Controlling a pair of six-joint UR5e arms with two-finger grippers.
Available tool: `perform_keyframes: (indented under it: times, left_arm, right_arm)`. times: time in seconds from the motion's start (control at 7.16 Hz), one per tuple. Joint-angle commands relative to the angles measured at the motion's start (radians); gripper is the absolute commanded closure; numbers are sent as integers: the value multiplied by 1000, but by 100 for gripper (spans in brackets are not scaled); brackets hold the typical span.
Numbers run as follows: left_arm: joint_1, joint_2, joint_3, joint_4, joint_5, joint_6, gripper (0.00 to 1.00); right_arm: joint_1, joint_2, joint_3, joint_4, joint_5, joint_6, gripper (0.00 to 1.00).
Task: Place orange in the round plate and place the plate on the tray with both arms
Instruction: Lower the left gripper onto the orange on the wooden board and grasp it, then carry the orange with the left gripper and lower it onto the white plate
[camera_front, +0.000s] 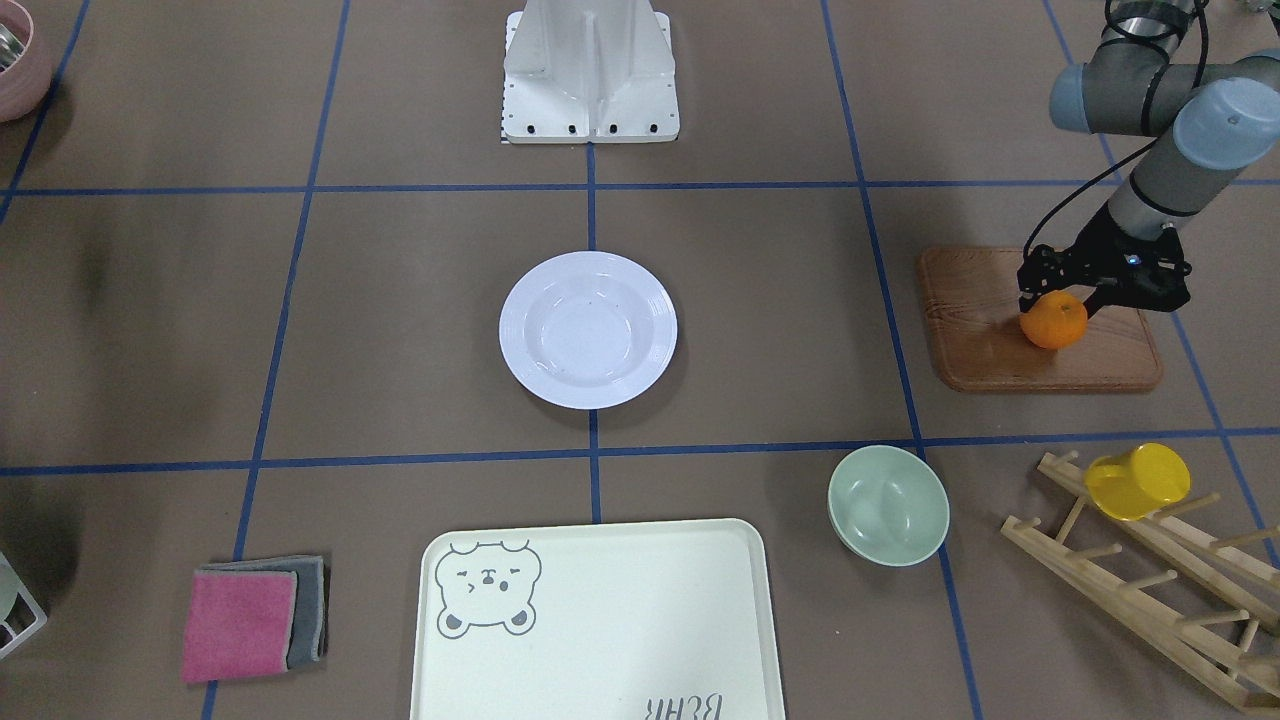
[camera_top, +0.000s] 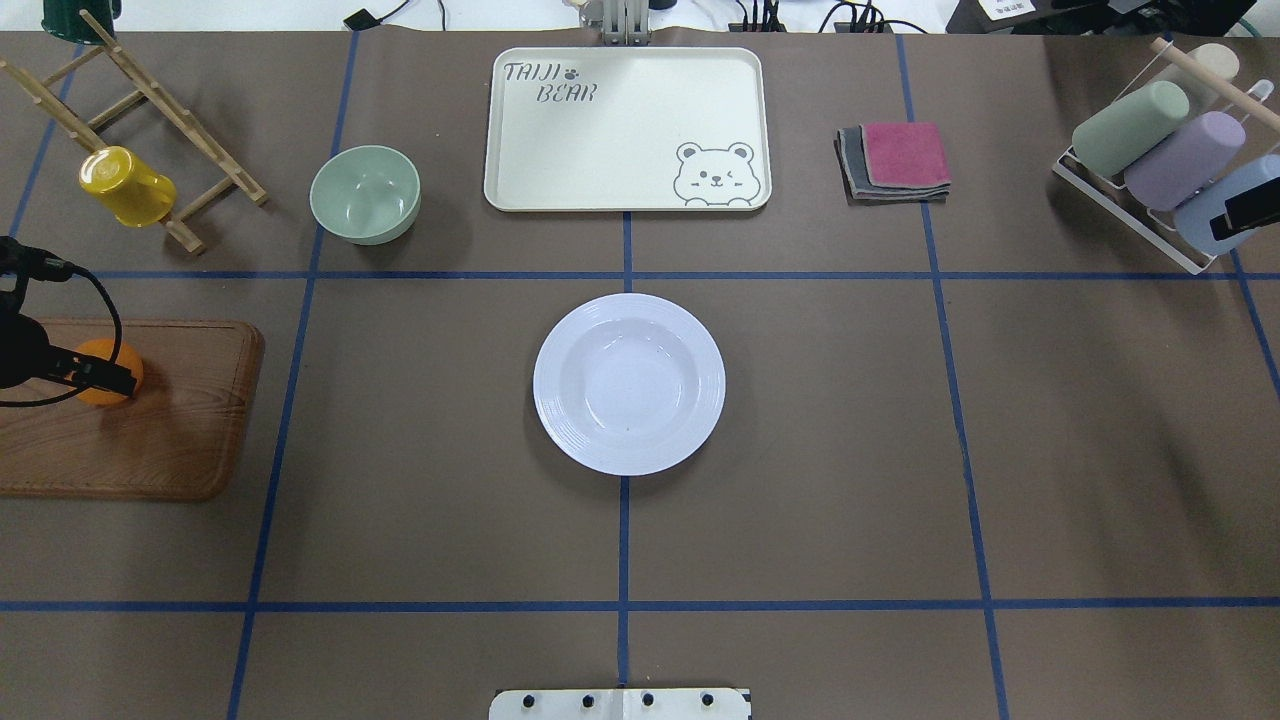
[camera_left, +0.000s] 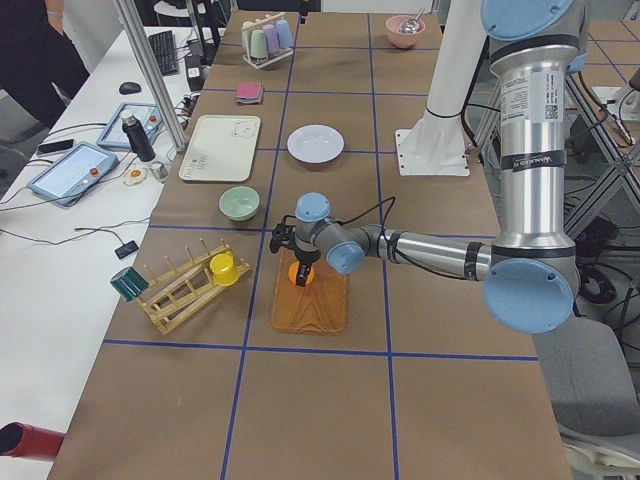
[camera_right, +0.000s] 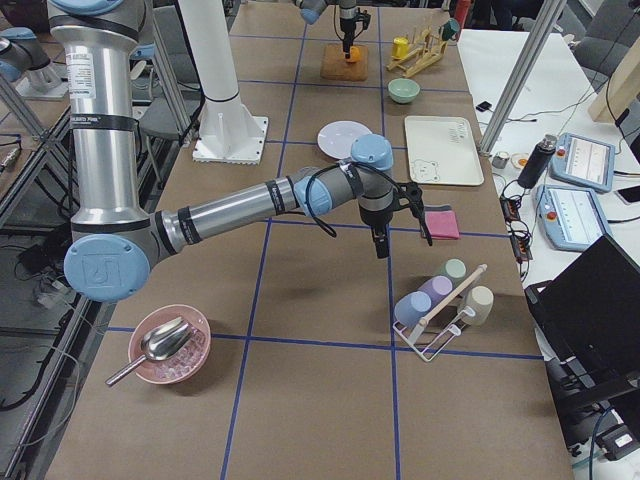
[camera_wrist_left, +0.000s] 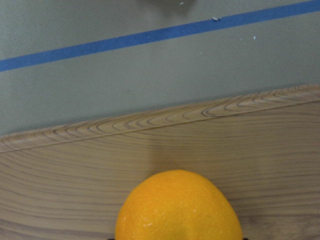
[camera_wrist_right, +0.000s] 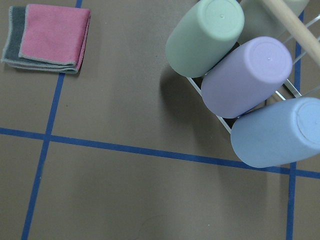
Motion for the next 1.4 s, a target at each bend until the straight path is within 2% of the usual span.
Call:
perform_keyframes:
  times: [0.0,0.14,0.28,0.42,0.56,0.7,0.84,0.98,1.12,1.26]
  left_arm:
    - [-16,-29,-153,175,-29,-4,100]
    - [-17,-110,-233,358,-26,-32,100]
    - [-10,-244,-264,521,-19,-117,100]
    - [32,-376,-263,625,-17,-206,100]
    - [137,-484,-258,711,22,-321,100]
    - [225,-591,-245,788,103,-398,100]
    - [268,-693,-198,843,116,-465,100]
    - [311,-797,-95,844,124,-536,100]
    - [345,-907,20,842,170,-581,100]
    - [389,-968,107,830,182,-617,100]
  right_arm:
    - [0,0,0,0,4,1,0]
    - [-4,2,0,0,4,3,0]
    - [-15,3,0,0,3,5,0]
    - [-23,8,0,0,1,6,0]
    - [-32,11,5,2,4,33,0]
    - [-41,12,6,17,3,52,0]
    - [-46,12,8,28,6,63,0]
    - [-53,12,9,29,7,77,0]
    - [-58,12,8,29,6,77,0]
    - [-62,12,8,29,7,77,0]
